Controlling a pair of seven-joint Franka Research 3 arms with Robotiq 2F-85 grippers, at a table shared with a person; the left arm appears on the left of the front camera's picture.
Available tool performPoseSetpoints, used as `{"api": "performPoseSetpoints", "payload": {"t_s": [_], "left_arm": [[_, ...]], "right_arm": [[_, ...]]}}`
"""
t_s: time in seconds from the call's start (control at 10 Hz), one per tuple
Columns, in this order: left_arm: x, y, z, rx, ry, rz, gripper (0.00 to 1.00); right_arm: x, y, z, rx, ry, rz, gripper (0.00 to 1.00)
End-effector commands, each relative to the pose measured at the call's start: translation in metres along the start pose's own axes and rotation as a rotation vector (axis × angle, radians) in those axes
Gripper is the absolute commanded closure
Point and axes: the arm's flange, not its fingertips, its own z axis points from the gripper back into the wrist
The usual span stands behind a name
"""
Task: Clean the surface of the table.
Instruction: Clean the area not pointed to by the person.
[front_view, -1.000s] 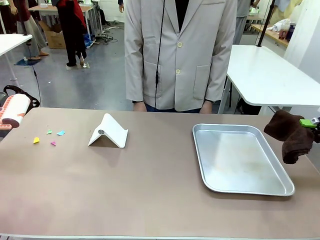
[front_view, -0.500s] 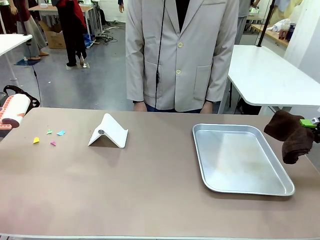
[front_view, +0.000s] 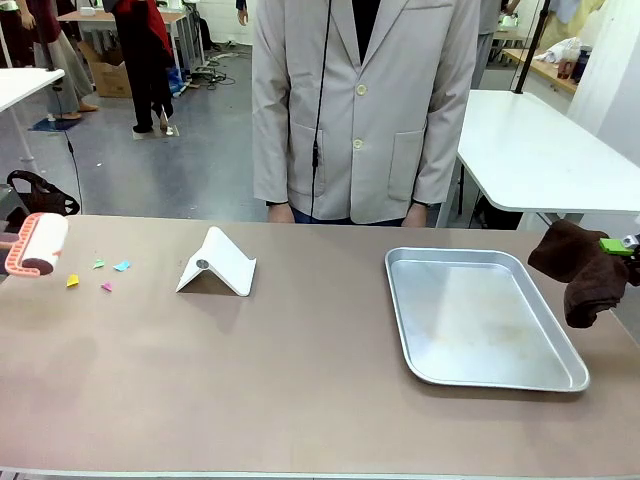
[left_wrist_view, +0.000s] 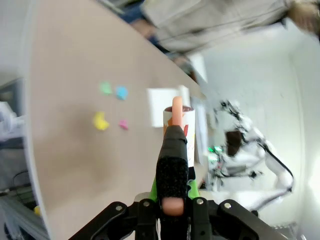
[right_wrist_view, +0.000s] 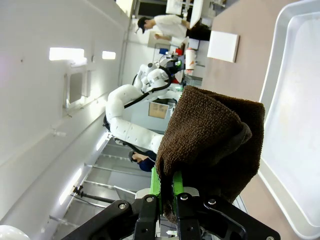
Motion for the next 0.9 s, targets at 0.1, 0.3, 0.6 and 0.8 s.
{"api": "performPoseSetpoints", "payload": {"t_s": [0.1, 0.3, 0.6, 0.8], "left_arm": [[-0.008, -0.007, -0.007, 0.220, -0.054, 0.135, 0.78], [-0.008, 0.000, -0.007, 0.291, -0.035, 0.129, 0.78], [-0.007, 0.007, -0.006, 0.322, -0.045, 0.119, 0.78], [-0.006, 0.015, -0.011, 0.339, -0.025, 0.147, 0.78]], "right_arm": [[0.004, 0.005, 0.000, 0.016, 0.004, 0.002, 0.89], [0.004, 0.005, 0.000, 0.016, 0.004, 0.002, 0.89], [0.004, 0.005, 0.000, 0.016, 0.004, 0.002, 0.89], [0.004, 0.005, 0.000, 0.016, 0.004, 0.002, 0.89]]}}
